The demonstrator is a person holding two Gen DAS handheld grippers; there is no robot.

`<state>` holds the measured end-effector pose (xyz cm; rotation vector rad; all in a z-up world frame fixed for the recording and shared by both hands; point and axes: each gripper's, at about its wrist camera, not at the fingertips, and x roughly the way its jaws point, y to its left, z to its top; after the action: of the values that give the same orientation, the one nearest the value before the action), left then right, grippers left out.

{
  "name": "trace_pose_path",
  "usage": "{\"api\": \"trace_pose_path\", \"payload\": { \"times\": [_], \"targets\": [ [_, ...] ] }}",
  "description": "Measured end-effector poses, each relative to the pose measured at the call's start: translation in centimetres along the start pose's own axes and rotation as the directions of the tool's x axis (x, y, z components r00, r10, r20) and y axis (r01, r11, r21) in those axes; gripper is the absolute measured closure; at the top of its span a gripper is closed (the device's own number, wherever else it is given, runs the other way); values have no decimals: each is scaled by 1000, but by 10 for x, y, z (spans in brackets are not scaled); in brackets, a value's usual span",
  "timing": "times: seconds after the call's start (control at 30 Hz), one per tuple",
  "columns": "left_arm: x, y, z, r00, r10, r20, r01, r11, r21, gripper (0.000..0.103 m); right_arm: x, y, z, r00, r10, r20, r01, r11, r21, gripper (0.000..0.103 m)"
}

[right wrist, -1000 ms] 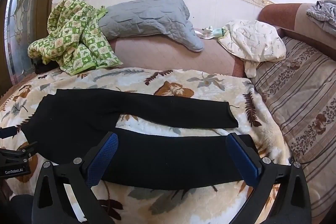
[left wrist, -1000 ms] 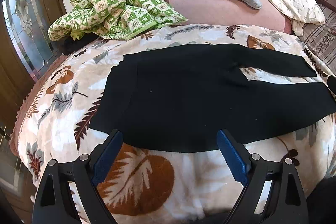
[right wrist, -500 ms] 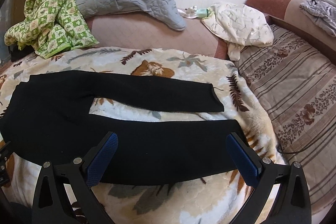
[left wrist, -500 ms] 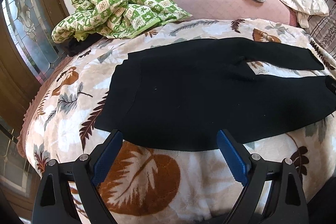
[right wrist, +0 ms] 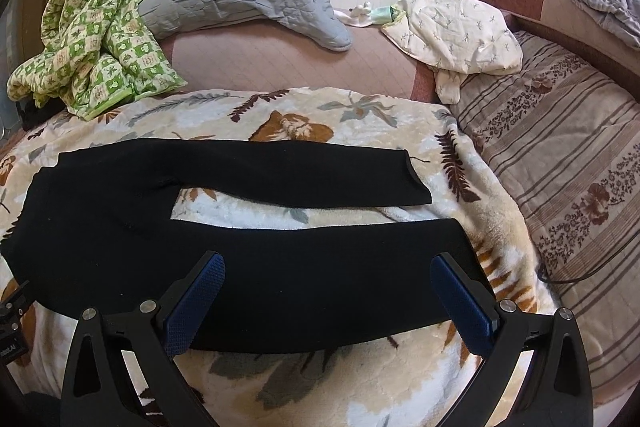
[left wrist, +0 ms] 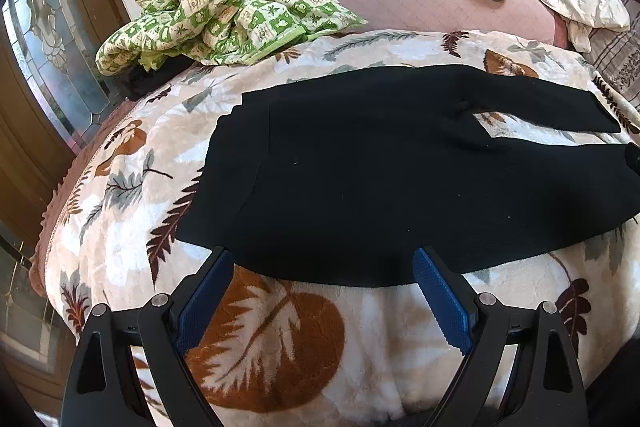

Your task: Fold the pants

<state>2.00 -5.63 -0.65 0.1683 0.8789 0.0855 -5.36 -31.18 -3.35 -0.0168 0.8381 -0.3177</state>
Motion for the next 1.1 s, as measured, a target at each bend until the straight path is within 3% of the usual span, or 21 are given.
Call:
{"api": "trace_pose_path", "payload": {
  "times": [0.77,0.83,0.9,1.0,1.1],
  "targets": [
    [1,5,-1,1000,-23,-1,23,999,-24,12,-1,-4,-1,1000,-1,12,1,1000,15,1],
    [-3,17,0,996,-88,11,89,994,-65,13,-4,-7,-1,1000,7,25,-8,1000,26,1],
    [-15,49,-3,987,-134,86,146,976,-159,16,-7,-10,-2,999,15,38,-17,999,38,1],
    [-29,93,-13,976,-80,203,125,967,-221,14,-11,-14,-2,998,28,56,-32,998,63,1],
    [-18,141,-26,977,-131,169,176,940,-291,13,-12,-17,-2,998,37,57,-41,996,80,1]
  ]
}}
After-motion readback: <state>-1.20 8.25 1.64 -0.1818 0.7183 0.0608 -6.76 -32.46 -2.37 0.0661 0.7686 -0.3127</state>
